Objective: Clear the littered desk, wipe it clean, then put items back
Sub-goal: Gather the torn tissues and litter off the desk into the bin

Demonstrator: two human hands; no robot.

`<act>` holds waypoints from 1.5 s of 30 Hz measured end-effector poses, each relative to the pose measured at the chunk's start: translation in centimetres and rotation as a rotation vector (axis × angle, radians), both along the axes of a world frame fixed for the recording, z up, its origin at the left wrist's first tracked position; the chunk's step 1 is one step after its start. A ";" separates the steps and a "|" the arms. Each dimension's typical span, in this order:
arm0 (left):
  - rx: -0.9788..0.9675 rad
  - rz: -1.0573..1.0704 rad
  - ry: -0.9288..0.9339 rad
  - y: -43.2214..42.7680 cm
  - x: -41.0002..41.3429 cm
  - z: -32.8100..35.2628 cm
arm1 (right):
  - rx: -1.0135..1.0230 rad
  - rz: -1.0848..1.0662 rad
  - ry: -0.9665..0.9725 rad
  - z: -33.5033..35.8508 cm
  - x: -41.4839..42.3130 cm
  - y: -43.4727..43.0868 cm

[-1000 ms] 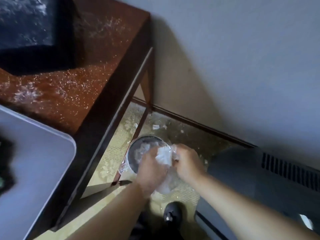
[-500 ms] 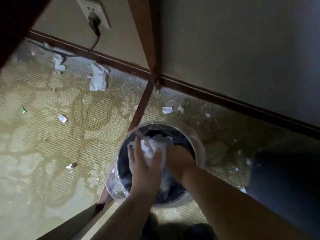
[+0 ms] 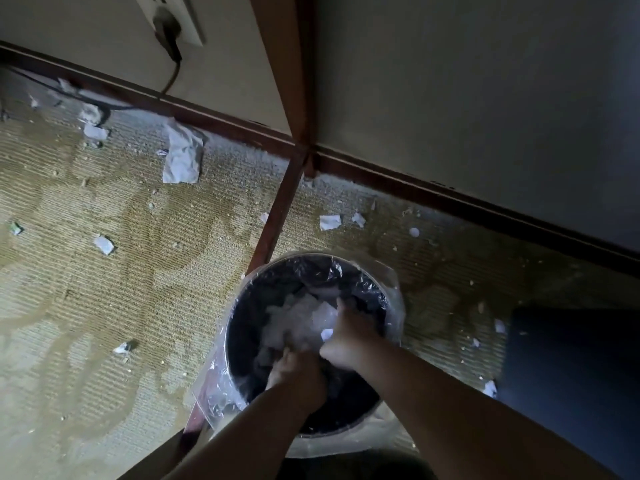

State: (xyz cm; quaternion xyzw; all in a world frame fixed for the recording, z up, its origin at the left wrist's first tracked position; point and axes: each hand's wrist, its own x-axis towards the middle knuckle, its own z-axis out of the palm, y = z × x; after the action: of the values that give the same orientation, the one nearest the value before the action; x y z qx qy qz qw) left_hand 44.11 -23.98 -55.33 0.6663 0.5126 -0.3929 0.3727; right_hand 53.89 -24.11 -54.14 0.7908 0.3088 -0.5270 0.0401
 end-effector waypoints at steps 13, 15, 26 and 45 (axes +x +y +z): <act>0.594 0.465 -0.396 -0.8 1.5 26.0 | 0.394 -0.058 -0.054 25.2 1.8 -4.0; 0.644 0.461 -0.464 1.0 2.0 32.4 | 0.472 -0.030 -0.122 30.8 2.8 -3.6; 0.756 0.212 -0.554 0.3 -5.3 59.3 | 0.693 0.302 -0.358 55.7 0.7 -4.9; 0.973 0.482 -0.474 1.3 -40.8 70.0 | 0.961 0.671 -0.270 69.7 -34.5 1.8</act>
State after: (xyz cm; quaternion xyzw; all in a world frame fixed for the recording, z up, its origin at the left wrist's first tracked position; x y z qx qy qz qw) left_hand 3.32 -22.71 14.72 0.6949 0.6736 0.1424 0.2075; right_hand 19.39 -22.32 15.54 0.6395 0.7374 -0.1819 -0.1190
